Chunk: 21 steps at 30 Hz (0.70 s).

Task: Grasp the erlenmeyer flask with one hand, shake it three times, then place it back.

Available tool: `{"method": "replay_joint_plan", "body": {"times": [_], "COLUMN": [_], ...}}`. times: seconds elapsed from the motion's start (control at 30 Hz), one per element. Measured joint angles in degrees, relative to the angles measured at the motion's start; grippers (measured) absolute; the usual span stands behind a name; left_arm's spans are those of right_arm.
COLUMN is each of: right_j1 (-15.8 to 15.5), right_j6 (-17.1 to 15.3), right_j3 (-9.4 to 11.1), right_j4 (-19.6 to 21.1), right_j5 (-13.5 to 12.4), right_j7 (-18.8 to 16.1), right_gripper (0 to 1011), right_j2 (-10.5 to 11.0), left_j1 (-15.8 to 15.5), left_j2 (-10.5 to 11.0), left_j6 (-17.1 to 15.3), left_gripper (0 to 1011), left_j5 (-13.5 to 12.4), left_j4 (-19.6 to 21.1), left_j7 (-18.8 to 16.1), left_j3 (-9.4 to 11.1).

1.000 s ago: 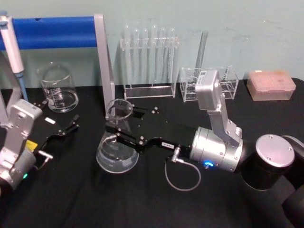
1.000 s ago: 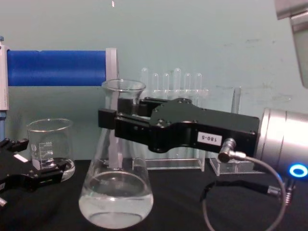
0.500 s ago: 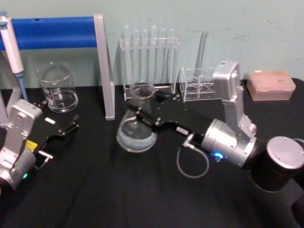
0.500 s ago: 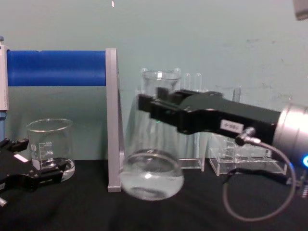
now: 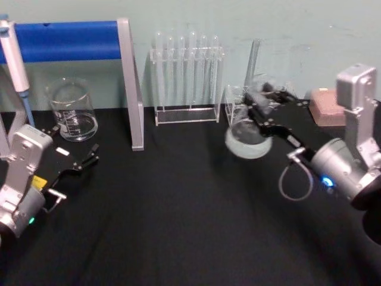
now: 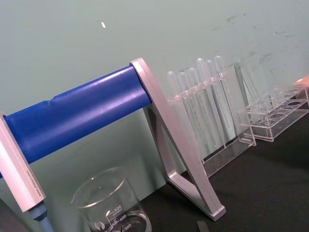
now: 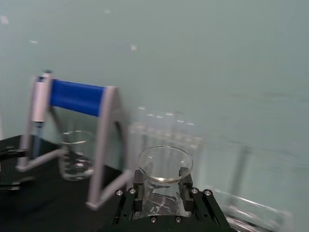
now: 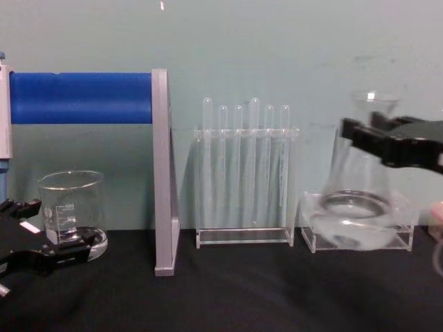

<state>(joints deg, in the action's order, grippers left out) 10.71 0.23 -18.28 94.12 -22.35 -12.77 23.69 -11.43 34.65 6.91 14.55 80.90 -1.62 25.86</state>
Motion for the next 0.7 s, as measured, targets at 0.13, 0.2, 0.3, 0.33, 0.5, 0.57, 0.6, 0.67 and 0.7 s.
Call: {"method": "replay_joint_plan", "body": {"times": [0.13,0.2,0.3,0.33,0.5,0.57,0.6,0.67,0.7], "right_j1": [-2.11,-2.54,-3.06,-3.12,-2.85,-2.30,-2.05,-1.54,-1.26], "right_j6": [-0.61,-0.71,-0.84,-0.87,-0.89,-0.89,-0.89,-0.89,-0.88], "right_j3": [2.54,3.06,3.62,3.69,3.43,2.83,2.54,1.91,1.56], "right_j4": [1.55,1.82,2.19,2.23,2.16,1.69,1.50,1.08,0.86], "right_j5": [0.87,1.04,1.30,1.34,1.56,1.59,1.59,1.59,1.59], "right_j7": [2.28,2.50,2.47,2.34,0.27,-1.09,-1.69,-2.94,-3.50], "right_gripper": [449,449,450,449,449,449,449,449,449], "right_j2": [0.38,0.38,0.29,0.24,-0.34,-0.78,-0.96,-1.34,-1.54], "left_j1": [0.00,0.00,0.00,0.00,0.00,0.00,0.00,0.00,0.00], "left_j2": [0.00,0.00,0.00,0.00,0.00,0.00,0.00,0.00,0.00], "left_j6": [0.00,0.00,0.00,0.00,0.00,0.00,0.00,0.00,0.00], "left_gripper": [1001,1001,1001,1001,1001,1001,1001,1001,1001], "left_j5": [0.00,0.00,0.00,0.00,0.00,0.00,0.00,0.00,0.00], "left_j4": [0.00,0.00,0.00,0.00,0.00,0.00,0.00,0.00,0.00], "left_j7": [0.00,0.00,0.00,0.00,0.00,0.00,0.00,0.00,0.00], "left_j3": [0.00,0.00,0.00,0.00,0.00,0.00,0.00,0.00,0.00]}}
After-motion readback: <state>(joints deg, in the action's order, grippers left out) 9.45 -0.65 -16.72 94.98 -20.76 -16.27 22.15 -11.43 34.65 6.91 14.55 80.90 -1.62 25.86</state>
